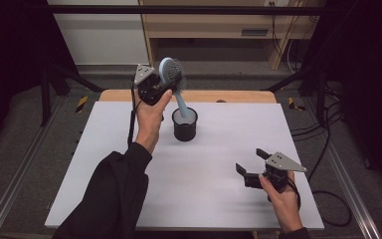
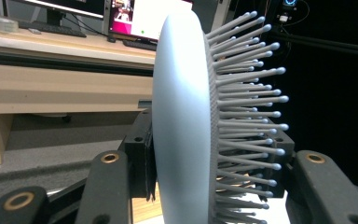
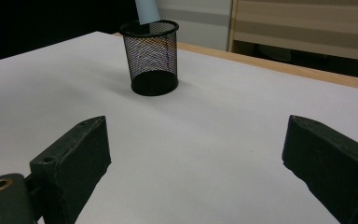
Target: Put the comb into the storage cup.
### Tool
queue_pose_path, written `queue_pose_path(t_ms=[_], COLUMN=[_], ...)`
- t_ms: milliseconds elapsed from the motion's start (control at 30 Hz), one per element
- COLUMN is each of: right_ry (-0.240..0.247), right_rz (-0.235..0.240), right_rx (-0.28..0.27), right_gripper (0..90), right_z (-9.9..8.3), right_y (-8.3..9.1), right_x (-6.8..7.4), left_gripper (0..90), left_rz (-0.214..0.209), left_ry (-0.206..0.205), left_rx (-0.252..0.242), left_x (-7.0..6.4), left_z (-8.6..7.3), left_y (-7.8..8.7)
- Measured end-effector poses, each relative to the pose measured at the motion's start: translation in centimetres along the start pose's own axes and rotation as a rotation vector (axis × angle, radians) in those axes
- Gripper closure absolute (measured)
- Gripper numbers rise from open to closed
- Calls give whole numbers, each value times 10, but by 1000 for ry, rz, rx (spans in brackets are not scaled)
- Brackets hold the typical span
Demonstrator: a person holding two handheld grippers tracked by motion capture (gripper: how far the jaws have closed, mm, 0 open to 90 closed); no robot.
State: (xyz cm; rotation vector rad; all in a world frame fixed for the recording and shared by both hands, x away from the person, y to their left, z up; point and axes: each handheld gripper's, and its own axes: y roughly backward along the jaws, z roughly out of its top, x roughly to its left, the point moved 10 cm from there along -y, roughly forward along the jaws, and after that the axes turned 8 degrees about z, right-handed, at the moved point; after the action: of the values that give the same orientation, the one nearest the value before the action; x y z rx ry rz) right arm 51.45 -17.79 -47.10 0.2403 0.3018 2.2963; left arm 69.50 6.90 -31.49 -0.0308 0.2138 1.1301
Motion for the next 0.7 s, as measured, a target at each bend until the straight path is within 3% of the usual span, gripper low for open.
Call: queue_pose_path(t_ms=[267, 700], right_ry=[4, 1], right_rz=[6, 14], right_rx=[5, 9], right_gripper=[76, 72], right_z=[-1, -2], right_y=[-2, -2], right_x=[1, 2], left_gripper=[498, 497], left_rz=[1, 22], left_ry=[-34, -29], left_rx=[15, 18], left_x=[1, 8], left_z=[-4, -8], left_y=[-1, -3])
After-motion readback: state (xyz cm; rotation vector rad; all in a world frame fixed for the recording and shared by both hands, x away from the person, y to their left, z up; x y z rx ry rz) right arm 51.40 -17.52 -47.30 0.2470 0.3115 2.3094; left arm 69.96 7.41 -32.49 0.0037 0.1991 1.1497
